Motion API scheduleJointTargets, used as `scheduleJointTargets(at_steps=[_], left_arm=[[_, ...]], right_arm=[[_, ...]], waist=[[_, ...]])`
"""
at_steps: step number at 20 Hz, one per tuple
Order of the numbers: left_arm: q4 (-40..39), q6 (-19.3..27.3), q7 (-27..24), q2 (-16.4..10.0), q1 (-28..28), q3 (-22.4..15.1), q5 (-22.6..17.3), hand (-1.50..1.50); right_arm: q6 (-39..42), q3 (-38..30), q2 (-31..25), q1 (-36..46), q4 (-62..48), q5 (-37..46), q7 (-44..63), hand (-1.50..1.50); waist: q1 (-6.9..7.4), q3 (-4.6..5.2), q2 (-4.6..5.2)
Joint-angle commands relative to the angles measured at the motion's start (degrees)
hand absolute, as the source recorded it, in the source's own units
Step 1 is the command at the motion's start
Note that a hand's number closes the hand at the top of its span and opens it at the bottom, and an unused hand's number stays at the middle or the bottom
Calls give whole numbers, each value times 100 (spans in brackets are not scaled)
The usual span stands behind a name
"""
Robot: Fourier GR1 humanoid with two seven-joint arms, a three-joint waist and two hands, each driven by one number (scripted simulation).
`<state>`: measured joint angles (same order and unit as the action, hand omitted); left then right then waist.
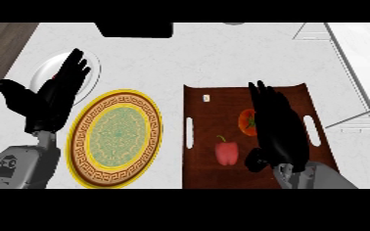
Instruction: Pick the tomato from the tray and place it in the tiered shelf
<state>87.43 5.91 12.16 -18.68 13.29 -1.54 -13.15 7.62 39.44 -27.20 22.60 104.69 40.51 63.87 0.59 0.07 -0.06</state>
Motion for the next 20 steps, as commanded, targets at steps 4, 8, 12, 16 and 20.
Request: scheduleJointTargets(at_steps=[4,8,12,16,20], left_arm=[[-232,-22,-193,162,28,80,133,0],[-244,13,-317,231,-47,39,347,0],[-169,-222,-66,135,100,299,133,0],[-235,-131,-205,337,91,243,362,0],[57,11,159,446,190,203,510,0]], right_arm=[[557,-146,404,-217,-219,342,557,-150],[423,-106,682,-418,-643,760,271,-150],[473,-371,1035,-435,-945,1001,18,-150],[176,-640,936,-815,-1077,1274,-638,-150],[404,-951,1226,-718,-1190,1449,-703,-150]], waist=[[-74,-4,1],[-60,-5,4],[-52,-6,5],[-65,-7,4],[-56,-7,1]])
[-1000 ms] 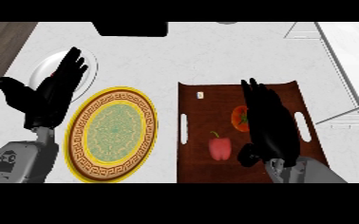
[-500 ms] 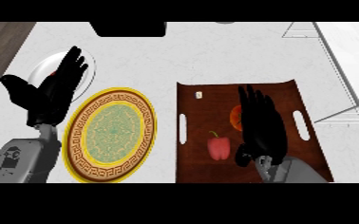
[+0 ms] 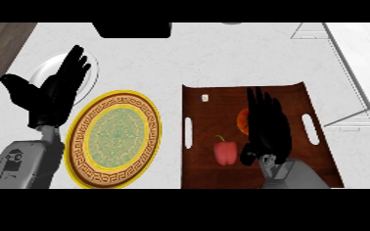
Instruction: Pick the tomato from the tray and place it in the tiered shelf
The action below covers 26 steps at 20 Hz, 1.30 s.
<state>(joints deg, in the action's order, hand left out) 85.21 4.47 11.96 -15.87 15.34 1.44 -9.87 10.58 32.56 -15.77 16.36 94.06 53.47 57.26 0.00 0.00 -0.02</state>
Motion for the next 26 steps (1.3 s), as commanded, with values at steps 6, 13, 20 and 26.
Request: scheduleJointTargets(at_steps=[6,13,20,26], left_arm=[[349,-19,-87,316,-488,-34,206,0],[653,13,459,426,-289,-35,410,0],[94,-421,329,54,230,577,22,0],[281,-351,230,278,-100,287,312,0]], right_arm=[[-535,-575,444,3,-1376,395,-837,-150],[-199,-883,790,-119,-1363,655,-987,-150],[-370,-715,778,231,-2049,1151,-1509,150],[-619,-1149,1545,1118,-3272,923,-1853,150]], waist=[[25,-2,4],[7,-1,-2],[9,0,6],[89,-3,20]])
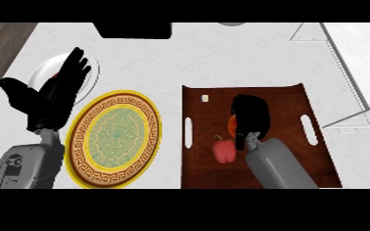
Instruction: Pick the tomato from the tray and place it in the tiered shelf
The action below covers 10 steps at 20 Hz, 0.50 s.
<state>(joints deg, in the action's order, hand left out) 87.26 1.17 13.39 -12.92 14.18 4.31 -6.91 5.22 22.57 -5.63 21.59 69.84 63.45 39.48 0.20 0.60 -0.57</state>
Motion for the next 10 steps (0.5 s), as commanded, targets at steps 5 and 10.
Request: scheduleJointTargets(at_steps=[5,10], left_arm=[[-266,18,-99,171,272,-126,109,0],[-266,-230,-233,-40,107,163,-94,0]], right_arm=[[-273,519,546,1440,-1407,-1386,648,150],[-782,779,557,1883,-970,-1924,1069,150]], waist=[[195,-64,113],[103,-60,72]])
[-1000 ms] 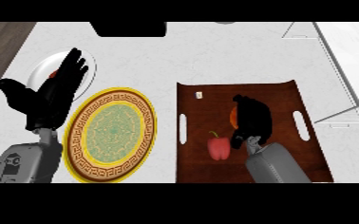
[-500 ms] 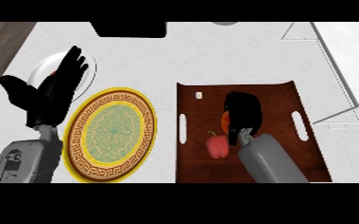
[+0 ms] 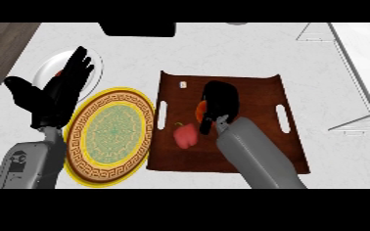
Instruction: Pick the tomato from the tray and place it in the tiered shelf
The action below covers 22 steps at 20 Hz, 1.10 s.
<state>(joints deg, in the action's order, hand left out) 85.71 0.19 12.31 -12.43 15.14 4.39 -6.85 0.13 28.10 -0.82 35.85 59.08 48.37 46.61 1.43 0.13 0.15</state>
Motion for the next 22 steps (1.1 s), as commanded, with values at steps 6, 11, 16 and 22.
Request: scheduleJointTargets(at_steps=[6,11,16,22], left_arm=[[-215,-17,-45,-94,32,193,-33,0],[94,205,61,127,-86,-63,186,0],[-146,-176,-129,-158,-176,234,-54,0],[85,-142,-15,-80,-280,223,-93,0]], right_arm=[[-1622,-222,81,437,1538,-108,469,150],[-1679,-559,-75,1008,2296,591,1205,150],[-831,-1215,-423,1480,3053,722,1757,150],[168,-1734,-1067,1629,3727,967,2139,150]], waist=[[-207,-12,-55],[-232,-11,-71],[-210,-8,-49],[-211,-8,-65]])
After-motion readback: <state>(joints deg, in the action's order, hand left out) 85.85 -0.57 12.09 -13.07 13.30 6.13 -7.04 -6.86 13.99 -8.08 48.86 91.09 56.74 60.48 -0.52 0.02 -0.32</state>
